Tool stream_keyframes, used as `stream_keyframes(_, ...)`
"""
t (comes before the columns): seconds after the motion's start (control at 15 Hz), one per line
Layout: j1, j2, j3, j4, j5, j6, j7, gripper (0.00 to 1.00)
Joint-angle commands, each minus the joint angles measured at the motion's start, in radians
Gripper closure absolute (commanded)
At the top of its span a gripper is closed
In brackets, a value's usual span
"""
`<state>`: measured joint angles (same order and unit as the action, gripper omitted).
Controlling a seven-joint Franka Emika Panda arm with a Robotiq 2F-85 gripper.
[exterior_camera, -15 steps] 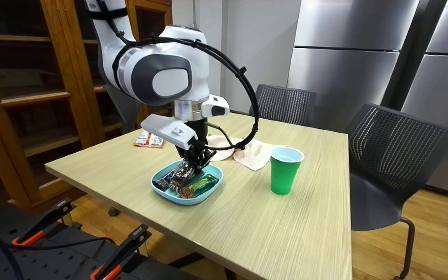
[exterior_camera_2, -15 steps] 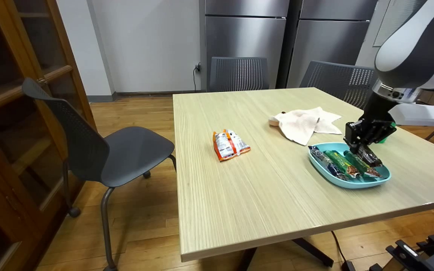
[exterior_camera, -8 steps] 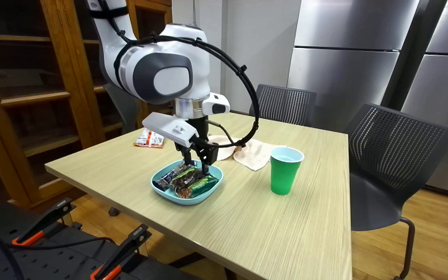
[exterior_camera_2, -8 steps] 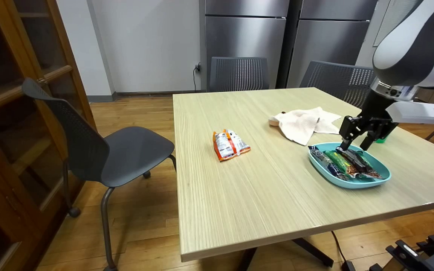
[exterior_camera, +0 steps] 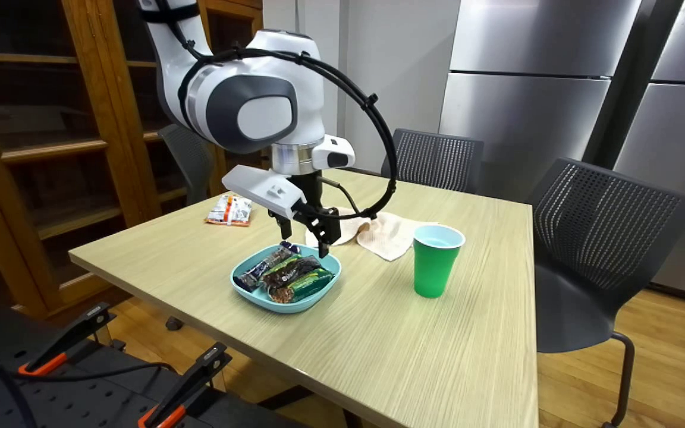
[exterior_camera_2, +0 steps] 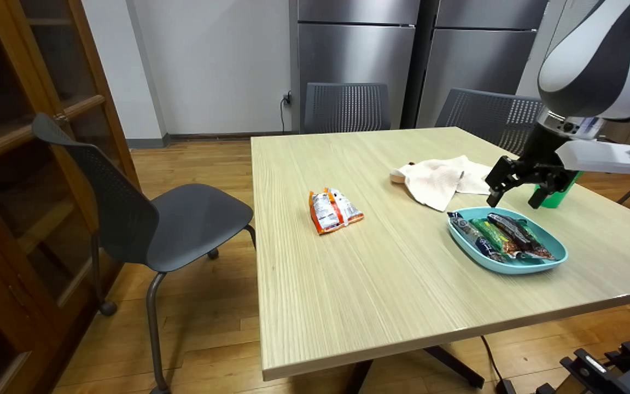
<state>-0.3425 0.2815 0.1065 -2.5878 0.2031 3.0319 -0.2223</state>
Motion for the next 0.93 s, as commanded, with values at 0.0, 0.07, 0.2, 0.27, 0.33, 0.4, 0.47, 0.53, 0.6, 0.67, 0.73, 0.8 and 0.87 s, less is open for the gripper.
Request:
stream_keyframes(0.0,-0.019,-0.043,0.019,0.016,0.011,-0.020,-0.015,0.00)
stream_keyframes(0.07,-0.011,-0.043,0.011,0.028,0.005,-0.023,-0.008,0.00)
stream_keyframes(0.2,-0.003,-0.040,-0.002,0.055,-0.006,-0.036,-0.004,0.00)
stream_keyframes(0.27,0.000,-0.036,-0.007,0.071,-0.011,-0.042,-0.002,0.00)
stream_keyframes(0.33,0.007,-0.029,-0.016,0.090,-0.021,-0.047,0.001,0.00)
stream_keyframes(0.4,0.013,-0.023,-0.024,0.107,-0.032,-0.050,0.002,0.00)
stream_keyframes(0.47,0.017,-0.015,-0.031,0.127,-0.043,-0.052,0.002,0.00)
stream_keyframes(0.53,0.021,-0.006,-0.037,0.148,-0.051,-0.059,0.004,0.00)
stream_keyframes(0.6,0.016,0.006,-0.032,0.174,-0.051,-0.070,0.000,0.00)
stream_keyframes(0.67,0.015,0.020,-0.028,0.198,-0.049,-0.075,0.001,0.00)
stream_keyframes(0.73,0.040,0.032,-0.054,0.221,-0.060,-0.085,0.008,0.00)
stream_keyframes(0.8,0.055,0.042,-0.071,0.241,-0.076,-0.096,0.017,0.00)
stream_keyframes(0.87,0.032,0.011,-0.044,0.181,-0.038,-0.052,-0.003,0.00)
